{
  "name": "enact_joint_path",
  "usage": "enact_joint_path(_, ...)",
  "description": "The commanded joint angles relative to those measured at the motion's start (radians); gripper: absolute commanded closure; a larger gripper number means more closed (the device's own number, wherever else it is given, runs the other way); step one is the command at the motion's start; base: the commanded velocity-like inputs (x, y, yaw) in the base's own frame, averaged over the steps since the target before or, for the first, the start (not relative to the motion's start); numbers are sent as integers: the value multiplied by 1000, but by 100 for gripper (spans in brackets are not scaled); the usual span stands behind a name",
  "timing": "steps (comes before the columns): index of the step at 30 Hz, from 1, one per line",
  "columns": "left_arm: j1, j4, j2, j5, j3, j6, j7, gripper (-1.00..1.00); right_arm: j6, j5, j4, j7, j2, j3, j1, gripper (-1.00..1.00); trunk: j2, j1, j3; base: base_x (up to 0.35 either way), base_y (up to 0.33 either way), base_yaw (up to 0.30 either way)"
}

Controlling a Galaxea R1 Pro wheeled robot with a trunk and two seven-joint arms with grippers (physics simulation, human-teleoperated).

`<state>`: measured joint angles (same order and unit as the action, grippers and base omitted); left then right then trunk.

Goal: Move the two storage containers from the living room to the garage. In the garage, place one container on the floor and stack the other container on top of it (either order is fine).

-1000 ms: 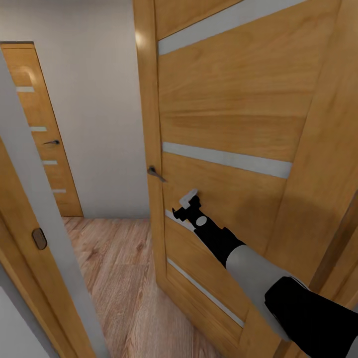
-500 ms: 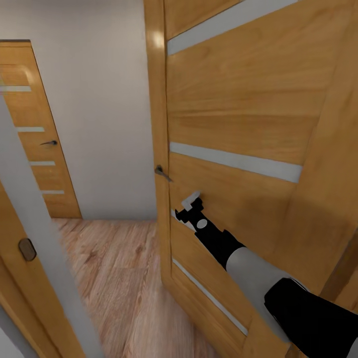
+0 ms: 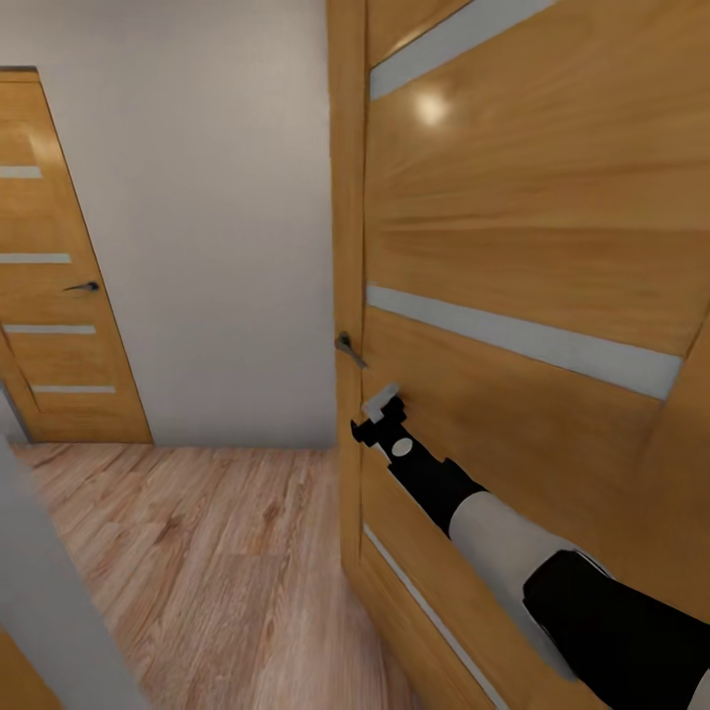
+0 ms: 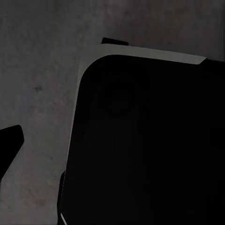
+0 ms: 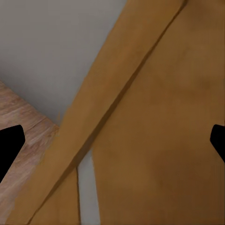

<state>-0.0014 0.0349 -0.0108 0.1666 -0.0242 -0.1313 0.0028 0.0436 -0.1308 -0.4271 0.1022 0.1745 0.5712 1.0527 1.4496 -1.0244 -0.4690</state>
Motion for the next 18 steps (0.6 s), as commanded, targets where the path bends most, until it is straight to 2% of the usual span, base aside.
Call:
enact_joint_path(1, 0, 0, 0, 4, -2, -2, 0, -100, 4, -11, 10, 10, 0, 1, 1, -100, 0, -1, -1, 321, 0, 0)
enact_joint_path(11, 0, 0, -1, 4, -2, -3, 0, -100, 2, -12, 47, 10, 0, -20, 1, -100, 0, -1, -1, 305, 0, 0)
enact_joint_path(13, 0, 0, -1, 7, -2, -4, 0, -100, -46, -12, 118, 10, 0, -23, 1, -100, 0, -1, -1, 40, 0, 0)
enact_joint_path(18, 0, 0, 0, 15, -2, -4, 0, -100, -55, -11, 143, 9, 0, -23, 1, -100, 0, -1, -1, 7, 0, 0)
